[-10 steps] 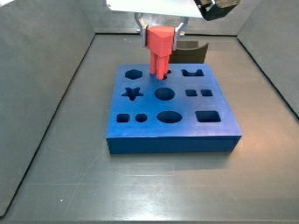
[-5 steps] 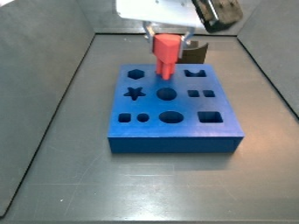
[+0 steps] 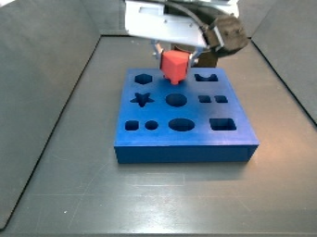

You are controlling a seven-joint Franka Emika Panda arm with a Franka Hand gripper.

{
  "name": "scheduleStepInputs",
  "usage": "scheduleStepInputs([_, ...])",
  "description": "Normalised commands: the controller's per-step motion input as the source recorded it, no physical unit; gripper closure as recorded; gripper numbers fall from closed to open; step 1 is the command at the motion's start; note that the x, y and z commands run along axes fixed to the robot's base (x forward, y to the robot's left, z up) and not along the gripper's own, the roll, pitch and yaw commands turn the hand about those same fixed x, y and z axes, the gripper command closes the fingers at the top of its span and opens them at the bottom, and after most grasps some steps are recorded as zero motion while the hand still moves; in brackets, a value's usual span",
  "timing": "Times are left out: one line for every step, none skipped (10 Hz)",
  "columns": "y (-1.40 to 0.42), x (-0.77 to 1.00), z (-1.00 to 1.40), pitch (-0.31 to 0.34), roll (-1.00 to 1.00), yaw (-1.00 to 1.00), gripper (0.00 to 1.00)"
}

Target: Insert the 3 prong object.

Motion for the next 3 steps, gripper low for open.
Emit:
scheduleStepInputs([0.01,0.0,-0.1,0.0,0.0,0.0,1.0])
scheduleStepInputs([0.05,0.0,0.0,0.0,-0.05,0.0,1.0])
scheduleStepInputs([0.0,0.0,0.0,0.0,0.0,0.0,1.0])
